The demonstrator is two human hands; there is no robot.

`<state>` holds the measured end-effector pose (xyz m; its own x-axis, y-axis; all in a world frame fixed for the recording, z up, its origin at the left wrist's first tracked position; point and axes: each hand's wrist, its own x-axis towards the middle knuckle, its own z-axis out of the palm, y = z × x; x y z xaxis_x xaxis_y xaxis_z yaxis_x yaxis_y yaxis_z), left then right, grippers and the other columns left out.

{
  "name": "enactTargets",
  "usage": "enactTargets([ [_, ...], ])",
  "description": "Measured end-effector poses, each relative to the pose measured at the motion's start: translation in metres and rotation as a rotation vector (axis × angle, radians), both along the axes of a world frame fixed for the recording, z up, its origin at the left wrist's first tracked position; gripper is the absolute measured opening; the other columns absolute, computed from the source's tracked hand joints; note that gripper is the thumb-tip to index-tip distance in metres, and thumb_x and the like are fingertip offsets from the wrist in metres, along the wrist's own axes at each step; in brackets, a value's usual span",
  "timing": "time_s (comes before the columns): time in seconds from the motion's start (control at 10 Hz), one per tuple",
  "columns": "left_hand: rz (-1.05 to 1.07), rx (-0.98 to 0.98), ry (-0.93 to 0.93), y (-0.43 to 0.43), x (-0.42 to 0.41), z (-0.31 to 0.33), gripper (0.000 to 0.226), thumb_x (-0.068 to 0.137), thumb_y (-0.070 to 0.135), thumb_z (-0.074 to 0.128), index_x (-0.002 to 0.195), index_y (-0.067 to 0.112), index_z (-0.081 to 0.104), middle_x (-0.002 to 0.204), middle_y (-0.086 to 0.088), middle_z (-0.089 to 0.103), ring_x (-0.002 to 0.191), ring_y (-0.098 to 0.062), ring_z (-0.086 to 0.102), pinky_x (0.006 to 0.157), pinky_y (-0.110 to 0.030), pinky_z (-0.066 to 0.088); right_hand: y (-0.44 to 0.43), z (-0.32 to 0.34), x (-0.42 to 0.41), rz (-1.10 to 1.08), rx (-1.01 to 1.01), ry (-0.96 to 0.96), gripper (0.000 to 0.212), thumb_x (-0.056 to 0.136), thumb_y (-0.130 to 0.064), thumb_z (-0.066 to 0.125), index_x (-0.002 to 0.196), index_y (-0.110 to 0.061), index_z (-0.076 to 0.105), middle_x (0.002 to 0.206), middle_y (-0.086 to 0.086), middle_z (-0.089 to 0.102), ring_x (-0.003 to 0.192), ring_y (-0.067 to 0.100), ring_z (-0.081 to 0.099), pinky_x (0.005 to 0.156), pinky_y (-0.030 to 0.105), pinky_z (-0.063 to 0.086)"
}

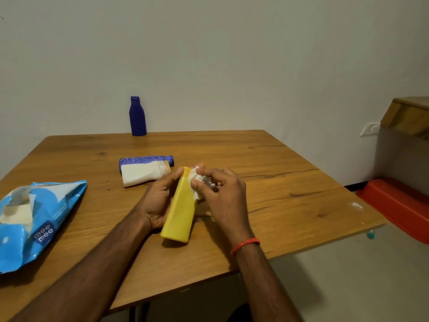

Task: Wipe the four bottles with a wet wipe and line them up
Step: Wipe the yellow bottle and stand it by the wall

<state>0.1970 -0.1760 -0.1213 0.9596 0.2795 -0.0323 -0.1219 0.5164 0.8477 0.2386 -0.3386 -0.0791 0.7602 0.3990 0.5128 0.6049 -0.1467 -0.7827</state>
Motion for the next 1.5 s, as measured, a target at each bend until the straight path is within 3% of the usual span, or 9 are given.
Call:
enactTargets([
  [0.3, 0.047, -0.043, 0.035, -0.001, -0.006, 0.004, 0.041, 0.094, 0.053, 0.061, 0.121, 0.022, 0.069, 0.133, -0.014, 0.056, 0.118, -0.032, 0.054, 0.109, -0.055, 0.036, 0.008, 0.0, -0.023, 0.033, -0.221, -0.388, 0.025, 0.088, -0.017, 0.073, 0.113, -0.02, 0.073, 0.107, -0.003, 0.059, 0.101, 0.011, 0.054, 0.081, 0.032, 0.056],
  [0.4, 0.033, -0.037, 0.019, -0.006, -0.01, 0.012, 0.037, 0.102, 0.047, 0.046, 0.108, 0.027, 0.076, 0.118, -0.006, 0.067, 0.104, -0.023, 0.063, 0.093, -0.042, 0.048, 0.0, -0.006, -0.041, 0.157, -0.335, -0.476, 0.019, 0.089, -0.016, 0.073, 0.107, -0.018, 0.075, 0.105, -0.001, 0.061, 0.1, 0.013, 0.054, 0.075, 0.033, 0.056],
  [0.5, -0.016, -0.042, -0.035, -0.012, -0.011, 0.016, 0.05, 0.107, 0.038, 0.032, 0.097, 0.03, 0.08, 0.104, -0.002, 0.073, 0.091, -0.017, 0.069, 0.076, -0.032, 0.057, -0.012, -0.012, -0.048, 0.338, -0.437, -0.495, 0.026, 0.086, -0.014, 0.076, 0.111, -0.019, 0.075, 0.108, -0.001, 0.062, 0.103, 0.016, 0.055, 0.076, 0.033, 0.055],
  [0.6, -0.032, -0.019, -0.069, -0.018, -0.012, 0.024, 0.052, 0.107, 0.036, 0.031, 0.094, 0.032, 0.081, 0.099, 0.0, 0.073, 0.087, -0.015, 0.069, 0.072, -0.029, 0.057, -0.017, -0.008, -0.039, 0.413, -0.489, -0.526, 0.028, 0.085, -0.015, 0.077, 0.113, -0.02, 0.075, 0.109, 0.001, 0.063, 0.104, 0.017, 0.056, 0.078, 0.033, 0.055],
  [0.9, -0.027, -0.047, -0.107, -0.022, -0.018, 0.031, 0.044, 0.101, 0.039, 0.044, 0.08, 0.03, 0.081, 0.093, 0.002, 0.069, 0.081, -0.011, 0.068, 0.065, -0.027, 0.057, 0.014, 0.023, -0.004, 0.096, 0.009, -0.234, 0.021, 0.084, -0.011, 0.078, 0.104, -0.014, 0.078, 0.105, 0.003, 0.068, 0.104, 0.011, 0.063, 0.084, 0.03, 0.059],
  [1.0, -0.027, -0.062, -0.095, -0.022, -0.019, 0.032, 0.037, 0.103, 0.036, 0.041, 0.091, 0.028, 0.075, 0.096, 0.002, 0.067, 0.082, -0.011, 0.067, 0.064, -0.026, 0.057, 0.01, 0.024, -0.017, 0.073, -0.064, -0.285, 0.025, 0.091, -0.016, 0.07, 0.115, -0.015, 0.072, 0.118, 0.002, 0.062, 0.109, 0.01, 0.059, 0.085, 0.03, 0.059],
  [1.2, -0.029, -0.104, -0.1, -0.017, -0.016, 0.027, 0.021, 0.094, 0.036, 0.063, 0.107, 0.022, 0.069, 0.105, -0.003, 0.061, 0.089, -0.015, 0.058, 0.071, -0.03, 0.05, -0.027, -0.015, -0.057, 0.363, -0.257, -0.285, 0.024, 0.097, -0.02, 0.063, 0.121, -0.024, 0.067, 0.129, -0.008, 0.044, 0.102, 0.006, 0.06, 0.069, 0.021, 0.059],
  [1.4, -0.065, -0.172, -0.172, -0.022, -0.012, 0.031, 0.021, 0.099, 0.036, 0.051, 0.098, 0.02, 0.064, 0.101, -0.006, 0.057, 0.085, -0.016, 0.053, 0.071, -0.03, 0.044, -0.032, -0.013, -0.048, 0.429, -0.363, -0.358, 0.027, 0.093, -0.029, 0.061, 0.118, -0.028, 0.072, 0.124, -0.007, 0.054, 0.106, 0.005, 0.055, 0.079, 0.029, 0.057],
  [1.5, -0.076, -0.198, -0.198, -0.022, -0.015, 0.033, 0.024, 0.098, 0.038, 0.047, 0.094, 0.019, 0.06, 0.101, -0.01, 0.057, 0.088, -0.021, 0.057, 0.075, -0.033, 0.051, -0.018, -0.008, -0.043, 0.353, -0.288, -0.287, 0.023, 0.091, -0.018, 0.067, 0.111, -0.026, 0.074, 0.118, -0.01, 0.057, 0.104, 0.001, 0.055, 0.08, 0.024, 0.056],
])
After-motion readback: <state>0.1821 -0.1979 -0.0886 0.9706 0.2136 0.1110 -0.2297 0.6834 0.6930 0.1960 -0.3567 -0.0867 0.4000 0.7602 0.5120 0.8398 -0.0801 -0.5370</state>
